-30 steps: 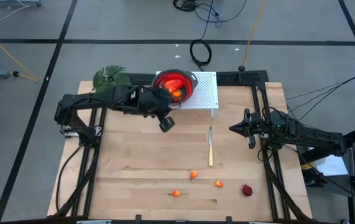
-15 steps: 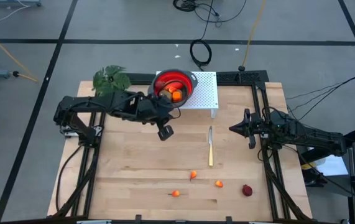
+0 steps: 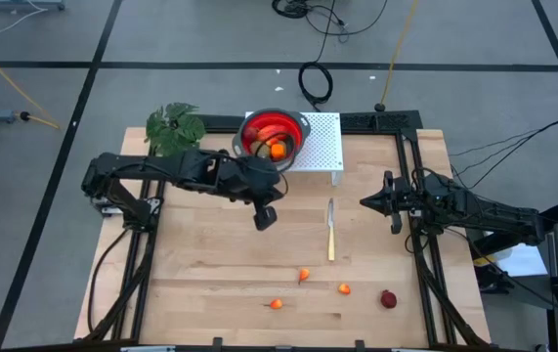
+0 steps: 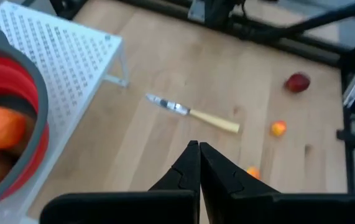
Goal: Pick & Place Fruit
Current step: Put the red pomegranate into the red strainer bowl on the shelf
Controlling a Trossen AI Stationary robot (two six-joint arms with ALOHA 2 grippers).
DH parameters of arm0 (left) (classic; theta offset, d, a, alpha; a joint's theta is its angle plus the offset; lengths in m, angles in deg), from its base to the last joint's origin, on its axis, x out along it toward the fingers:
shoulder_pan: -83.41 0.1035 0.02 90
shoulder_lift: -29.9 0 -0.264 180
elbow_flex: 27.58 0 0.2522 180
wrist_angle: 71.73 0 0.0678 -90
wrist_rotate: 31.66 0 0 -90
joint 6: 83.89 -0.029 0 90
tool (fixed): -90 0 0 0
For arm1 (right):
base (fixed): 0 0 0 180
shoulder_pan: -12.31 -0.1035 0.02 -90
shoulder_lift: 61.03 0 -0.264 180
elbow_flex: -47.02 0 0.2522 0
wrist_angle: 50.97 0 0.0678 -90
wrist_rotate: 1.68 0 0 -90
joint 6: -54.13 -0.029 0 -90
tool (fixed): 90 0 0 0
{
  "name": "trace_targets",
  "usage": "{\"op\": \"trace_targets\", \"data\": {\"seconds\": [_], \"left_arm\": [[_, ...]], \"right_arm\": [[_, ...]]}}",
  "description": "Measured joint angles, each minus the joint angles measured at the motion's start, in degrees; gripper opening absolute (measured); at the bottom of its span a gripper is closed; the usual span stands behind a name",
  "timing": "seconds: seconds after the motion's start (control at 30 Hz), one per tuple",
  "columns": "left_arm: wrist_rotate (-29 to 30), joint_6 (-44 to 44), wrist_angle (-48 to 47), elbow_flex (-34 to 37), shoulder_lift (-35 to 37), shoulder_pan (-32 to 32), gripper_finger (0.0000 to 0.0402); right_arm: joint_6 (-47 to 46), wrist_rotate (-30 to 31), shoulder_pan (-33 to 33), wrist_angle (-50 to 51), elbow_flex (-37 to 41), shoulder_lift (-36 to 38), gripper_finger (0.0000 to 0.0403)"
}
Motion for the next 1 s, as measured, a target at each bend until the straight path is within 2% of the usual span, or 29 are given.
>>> {"op": "trace_targets", "data": {"seconds": [0.3, 0.4, 0.73, 1.0], "left_arm": [[-1.99, -0.38, 10.56, 9.33, 4.83, -0.33, 0.0004], [-2.22, -0.34, 12.08, 13.43, 7.87, -0.38, 0.0002], [-3.34, 0.51, 27.07, 29.55, 18.96, -0.71, 0.0005], [-3.11, 0.99, 31.58, 40.17, 27.4, -1.17, 0.0005]], "right_arm": [[-0.01, -0.02, 0.0, 0.56, -0.02, -0.07, 0.0], [-0.02, 0.0, -0.01, 0.37, -0.03, -0.34, 0.0], [-0.02, -0.01, 0.0, 0.76, -0.02, -1.28, 0.0], [-0.87, 0.0, 0.0, 0.38, 0.0, -1.72, 0.0]]}}
